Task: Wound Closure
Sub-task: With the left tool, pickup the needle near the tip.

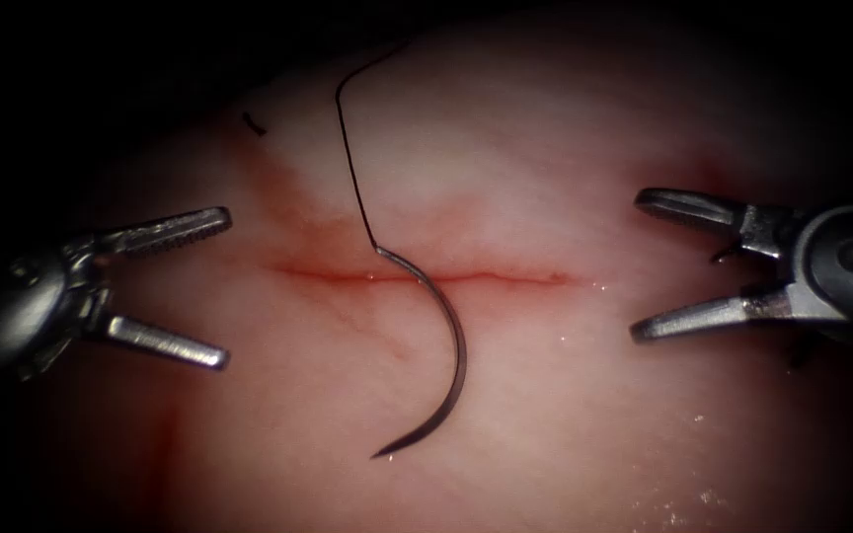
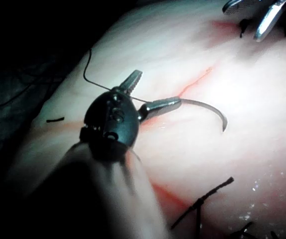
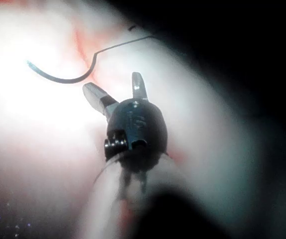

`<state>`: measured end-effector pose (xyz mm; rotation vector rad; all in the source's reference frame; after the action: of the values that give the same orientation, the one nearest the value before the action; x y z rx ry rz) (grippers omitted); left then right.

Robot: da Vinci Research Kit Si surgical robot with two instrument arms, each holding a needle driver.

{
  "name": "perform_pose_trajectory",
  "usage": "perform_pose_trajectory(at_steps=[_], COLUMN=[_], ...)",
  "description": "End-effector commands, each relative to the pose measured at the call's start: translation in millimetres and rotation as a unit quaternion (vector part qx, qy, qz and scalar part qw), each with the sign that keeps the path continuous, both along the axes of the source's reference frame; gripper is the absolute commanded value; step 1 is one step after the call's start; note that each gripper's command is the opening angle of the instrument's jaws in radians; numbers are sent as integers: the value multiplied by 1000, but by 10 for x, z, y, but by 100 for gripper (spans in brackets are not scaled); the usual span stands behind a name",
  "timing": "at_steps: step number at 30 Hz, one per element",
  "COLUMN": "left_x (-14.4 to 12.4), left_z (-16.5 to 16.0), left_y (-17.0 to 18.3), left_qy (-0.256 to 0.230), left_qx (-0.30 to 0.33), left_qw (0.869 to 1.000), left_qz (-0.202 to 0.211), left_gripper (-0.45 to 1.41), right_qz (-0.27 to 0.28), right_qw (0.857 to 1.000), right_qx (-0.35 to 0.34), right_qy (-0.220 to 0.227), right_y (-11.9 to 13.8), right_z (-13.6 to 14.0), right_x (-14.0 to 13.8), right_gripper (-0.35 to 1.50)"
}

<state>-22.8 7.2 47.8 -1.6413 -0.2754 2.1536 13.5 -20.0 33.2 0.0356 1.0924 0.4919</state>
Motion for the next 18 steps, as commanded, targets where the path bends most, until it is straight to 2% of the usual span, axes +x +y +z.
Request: perform_pose_trajectory(at_steps=[1, 7, 12, 16, 17, 18], left_x=[-5, -9, -17, -25, -30, -31], left_z=[2, -2, -10, -19, -25, -28], left_y=[9, 4, -3, -11, -18, -21], left_qy=[0, 26, 39, 66, 87, 97], left_qx=[-1, 42, 90, 117, 130, 136], left_qw=[1000, 998, 993, 989, 985, 984], left_qz=[-1, -27, -59, -67, -68, -68], left_gripper=[35, 27, 27, 35, 49, 52], right_qz=[0, 0, -1, -4, -5, -4], right_qw=[1000, 1000, 1000, 1000, 1000, 1000], right_qx=[-2, -1, -1, 0, 1, 1], right_qy=[2, 1, 0, -1, -3, -4], right_y=[9, 10, 9, 7, 7, 7], right_z=[1, 1, 1, -1, -2, -2], right_x=[11, 12, 12, 12, 12, 12], right_gripper=[100, 104, 104, 102, 102, 102])
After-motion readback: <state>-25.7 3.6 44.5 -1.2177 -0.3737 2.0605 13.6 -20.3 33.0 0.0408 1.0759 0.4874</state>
